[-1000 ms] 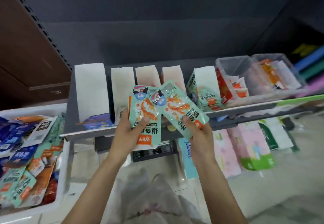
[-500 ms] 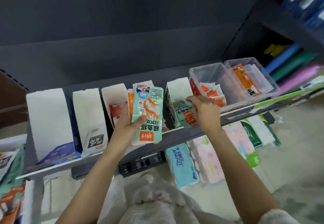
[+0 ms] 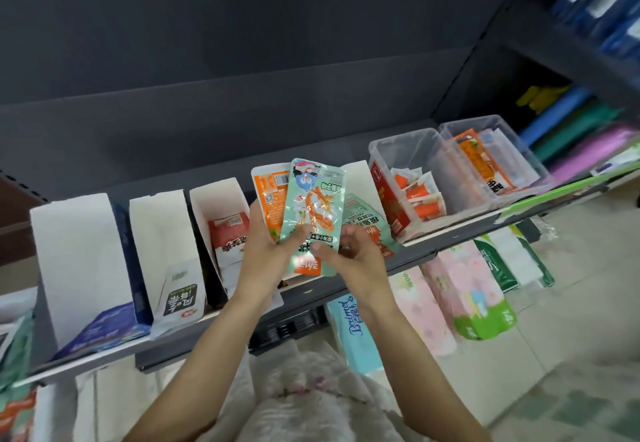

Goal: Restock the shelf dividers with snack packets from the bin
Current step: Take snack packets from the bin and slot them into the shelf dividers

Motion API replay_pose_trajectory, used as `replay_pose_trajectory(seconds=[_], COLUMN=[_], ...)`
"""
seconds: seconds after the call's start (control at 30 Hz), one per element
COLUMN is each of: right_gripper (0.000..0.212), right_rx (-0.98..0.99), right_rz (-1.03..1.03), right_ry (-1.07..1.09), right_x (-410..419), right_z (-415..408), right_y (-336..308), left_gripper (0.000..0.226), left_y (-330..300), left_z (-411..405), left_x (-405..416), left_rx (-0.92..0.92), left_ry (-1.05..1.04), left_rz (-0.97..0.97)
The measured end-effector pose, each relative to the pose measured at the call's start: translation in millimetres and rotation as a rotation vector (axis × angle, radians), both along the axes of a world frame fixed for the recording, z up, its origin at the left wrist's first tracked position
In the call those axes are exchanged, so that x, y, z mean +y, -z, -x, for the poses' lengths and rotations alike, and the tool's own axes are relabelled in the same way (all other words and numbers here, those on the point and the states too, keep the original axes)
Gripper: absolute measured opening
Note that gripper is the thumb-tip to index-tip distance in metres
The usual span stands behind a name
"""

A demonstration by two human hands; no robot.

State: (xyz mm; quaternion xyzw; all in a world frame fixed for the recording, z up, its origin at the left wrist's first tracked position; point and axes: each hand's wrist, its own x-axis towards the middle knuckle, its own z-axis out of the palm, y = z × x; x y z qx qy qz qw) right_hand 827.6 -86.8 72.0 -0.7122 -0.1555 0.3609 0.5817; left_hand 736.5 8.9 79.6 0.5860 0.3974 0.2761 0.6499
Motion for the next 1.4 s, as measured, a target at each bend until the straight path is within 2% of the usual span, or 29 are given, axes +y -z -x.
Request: replay_pose_trajectory(seconds=[0.1,0.17,0.23,0.33,0.47,0.5,0.57,0.67,0.73,0.83,0.93,1.0,1.03,1.1,1.2,1.33,1.4], right_gripper=[0.020,0.019,0.023,0.018,0.023,0.028,0.036,0.037,0.034,0.019,0.036,0.051,0.057,0.068,0.072,0.041,0.028], right_rx=[0.172,0.111,-0.184,-0.702,-1.388,-1.511,-1.631,-1.649,-1.514,-1.307,-1.061,-0.930,-0.940,-1.117,-1.391,-1.508,-1.503], right_rz=[-0.156,-0.219,-0.191,0.003,0.206,0.251,0.330,0.435,0.497,0.487,0.494,0.377,0.272,0.129,0.059,-0.098,-0.168], right_ry=[0.226,0.393,0.484,0.403,0.014,-0.085,-0.239,-0.404,-0.445,-0.487,-0.586,-0.550,-0.517,-0.543,-0.594,-0.413,-0.324], right_x=[-3.8,-14.0,-28.6,-43.5,-26.4,-17.3,0.2,15.7,17.6,14.0,3.3,-5.5,-9.4,-14.8,-11.8,-3.0,-1.2], right_z=[-5.0,-20.7,-42.9,-71.8,-91.3,-93.7,-95.2,-95.1,-95.6,-96.6,-95.2,-83.0,-73.4,-50.5,-24.4,-15.3,-15.0], right_y=[-2.2,-6.5,-9.6,-9.5,-3.7,-1.4,3.5,14.4,21.0,29.1,31.3,23.9,17.7,4.7,3.0,3.3,2.3], left_gripper=[0.044,0.038,0.037,0.040,0.037,0.036,0.038,0.039,0.038,0.037,0.039,0.039,0.038,0.037,0.035,0.022,0.013], left_y=[-3.0,-3.7,-2.9,-2.5,-2.8,-3.0,-3.9,-5.4,-6.0,-6.5,-6.2,-5.4,-4.7,-3.8,-2.5,-12.0,-16.6], left_z=[-1.5,0.9,4.8,10.2,11.4,11.2,11.7,13.7,15.6,17.9,16.7,15.6,15.2,14.1,10.3,12.8,23.4], left_x=[-3.5,-1.8,0.8,3.8,5.5,5.5,5.4,5.3,6.6,8.3,9.2,9.6,9.5,8.0,4.2,-4.1,-3.3], left_rx=[-0.014,-0.015,0.000,0.023,0.038,0.036,0.033,0.046,0.064,0.091,0.099,0.105,0.110,0.130,0.131,0.084,0.079], left_ry=[0.015,0.013,0.012,0.027,0.038,0.038,0.038,0.050,0.050,0.047,0.035,0.019,0.012,0.020,0.065,0.114,0.136], left_rz=[0.017,0.060,0.094,0.101,0.113,0.117,0.126,0.121,0.102,0.080,0.081,0.079,0.079,0.054,-0.001,-0.016,-0.008])
